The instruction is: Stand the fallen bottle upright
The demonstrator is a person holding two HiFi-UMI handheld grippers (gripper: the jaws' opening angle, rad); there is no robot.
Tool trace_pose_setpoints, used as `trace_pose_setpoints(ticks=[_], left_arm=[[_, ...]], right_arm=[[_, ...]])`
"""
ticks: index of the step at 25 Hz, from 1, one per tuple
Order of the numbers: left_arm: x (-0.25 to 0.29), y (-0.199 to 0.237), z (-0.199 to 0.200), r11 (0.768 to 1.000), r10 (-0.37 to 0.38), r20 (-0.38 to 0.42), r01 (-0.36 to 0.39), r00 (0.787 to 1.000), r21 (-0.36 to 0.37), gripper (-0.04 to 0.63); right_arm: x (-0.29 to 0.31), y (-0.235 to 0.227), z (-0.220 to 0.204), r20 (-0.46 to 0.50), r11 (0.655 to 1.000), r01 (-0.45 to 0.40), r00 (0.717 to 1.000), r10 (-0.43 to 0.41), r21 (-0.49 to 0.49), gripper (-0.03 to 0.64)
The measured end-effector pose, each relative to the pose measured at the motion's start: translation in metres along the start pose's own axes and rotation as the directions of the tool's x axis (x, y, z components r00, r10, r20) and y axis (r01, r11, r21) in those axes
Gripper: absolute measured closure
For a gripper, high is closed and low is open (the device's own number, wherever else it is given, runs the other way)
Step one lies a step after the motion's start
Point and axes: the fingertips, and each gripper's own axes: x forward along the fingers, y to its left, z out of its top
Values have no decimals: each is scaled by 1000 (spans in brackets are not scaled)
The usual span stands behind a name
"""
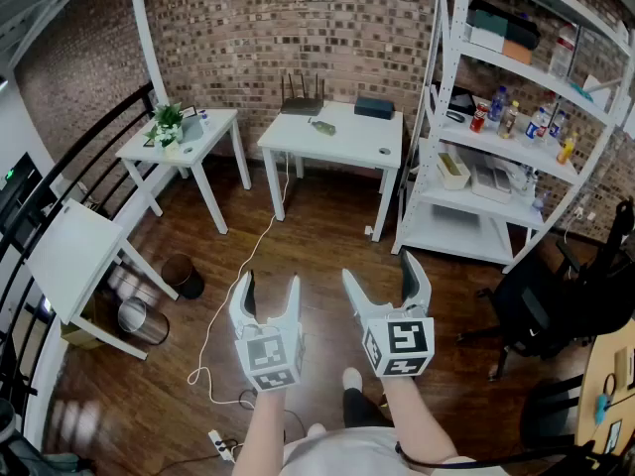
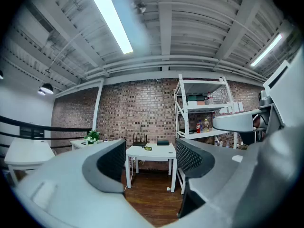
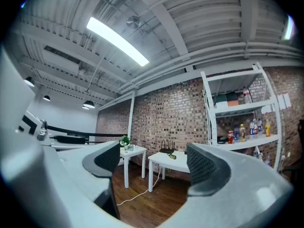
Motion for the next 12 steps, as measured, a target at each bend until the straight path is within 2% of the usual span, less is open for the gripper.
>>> trace_pose_setpoints(ticks=[2,4,9,12], left_arm=[[28,-4,-7,1000,-7,-36,8,999,9,247],[56,-9,-10,1000,-5,-52,6,999,8,247],[120,-14,23,998,51,19,-52,999,23,247],[148,-13,21,996,86,16,-86,996,16,253]], right_arm=[[28,-9,-10,-49,996,-42,998,46,76,190],[56,-18,-14,-80,992,-89,992,97,93,190],[128,-43,6,-19,984,-164,986,166,66,190],[161,-45,-5,-43,969,-228,971,233,96,190]])
